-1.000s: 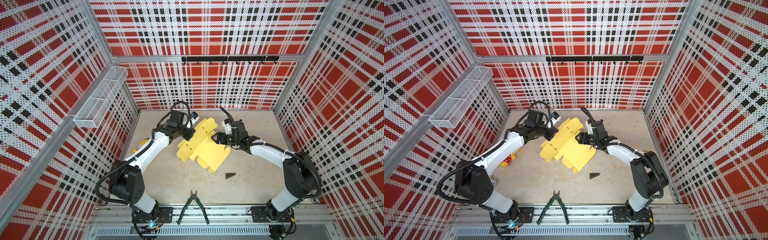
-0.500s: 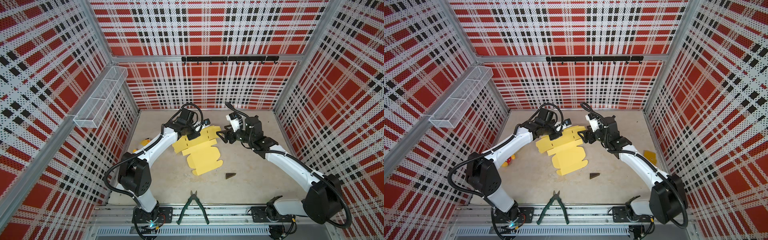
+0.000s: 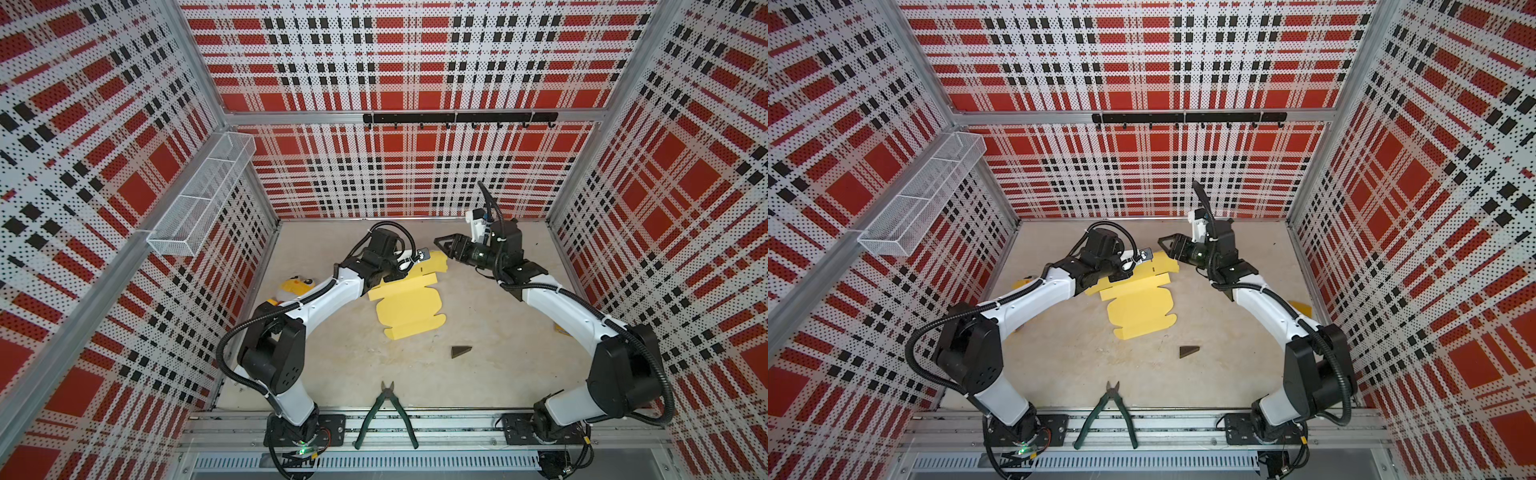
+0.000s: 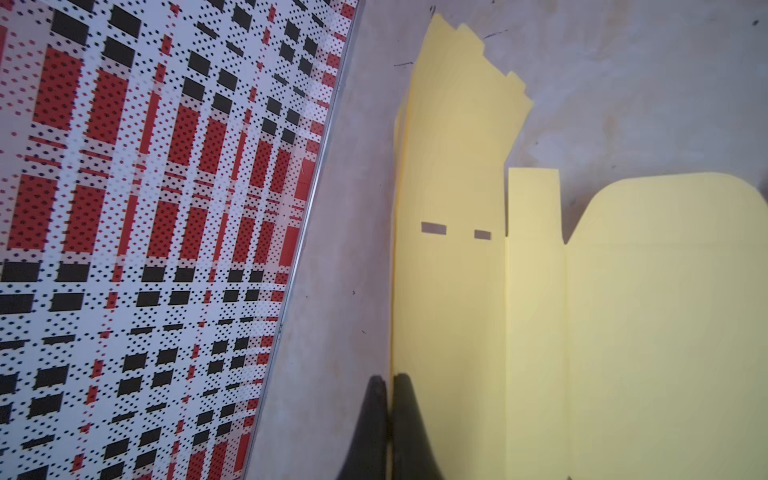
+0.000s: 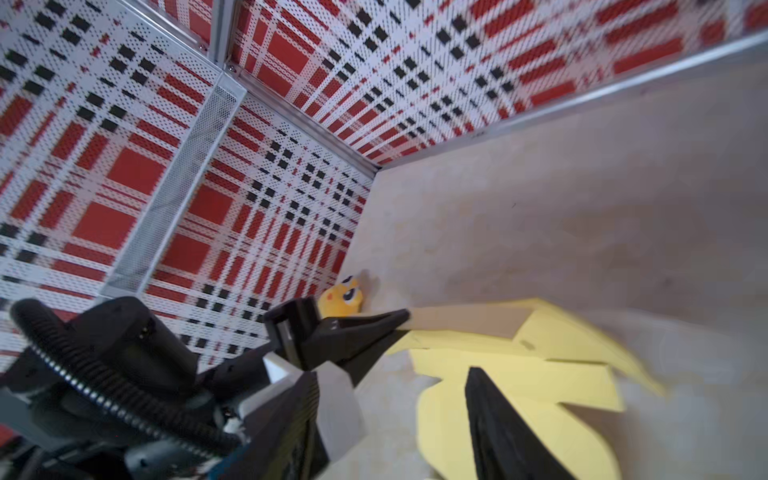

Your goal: Fold the paper box

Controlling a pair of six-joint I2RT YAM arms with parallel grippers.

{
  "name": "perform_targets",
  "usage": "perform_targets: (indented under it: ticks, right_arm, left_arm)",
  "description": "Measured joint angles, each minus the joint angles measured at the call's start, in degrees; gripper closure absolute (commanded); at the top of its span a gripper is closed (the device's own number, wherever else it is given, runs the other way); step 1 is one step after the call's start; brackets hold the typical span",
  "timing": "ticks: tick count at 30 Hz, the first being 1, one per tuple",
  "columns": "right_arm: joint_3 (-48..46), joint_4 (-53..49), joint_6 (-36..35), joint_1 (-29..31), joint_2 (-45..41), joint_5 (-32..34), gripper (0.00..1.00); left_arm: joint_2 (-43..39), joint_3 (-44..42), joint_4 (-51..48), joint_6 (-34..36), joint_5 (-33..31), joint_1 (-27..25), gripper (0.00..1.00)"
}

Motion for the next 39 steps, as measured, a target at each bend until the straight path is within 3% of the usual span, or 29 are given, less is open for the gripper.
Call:
perform_targets:
  ticks: [6, 18, 28, 39]
  right_arm:
    - [-4.02, 7.26, 21.00, 0.94, 1.95, 2.05, 0.46]
    - [-11.91, 16.26, 36.98, -1.42, 3.37, 3.72, 0.48]
    - [-9.01, 16.65, 38.45, -0.96, 5.16, 3.91, 0.49]
    - [-6.82, 17.73, 39.28, -0.15, 11.82, 4.20, 0.68]
  left_arm:
    - [0.13, -3.82, 6.86, 2.05, -3.06, -2.03, 1.00]
    - [0.24, -5.05, 13.97, 4.61, -4.11, -3.15, 0.99]
    - [1.68, -5.05, 15.56, 7.23, -4.37, -4.57, 0.99]
    - [2.56, -5.05, 16.94, 8.81, -4.98, -6.19, 0.98]
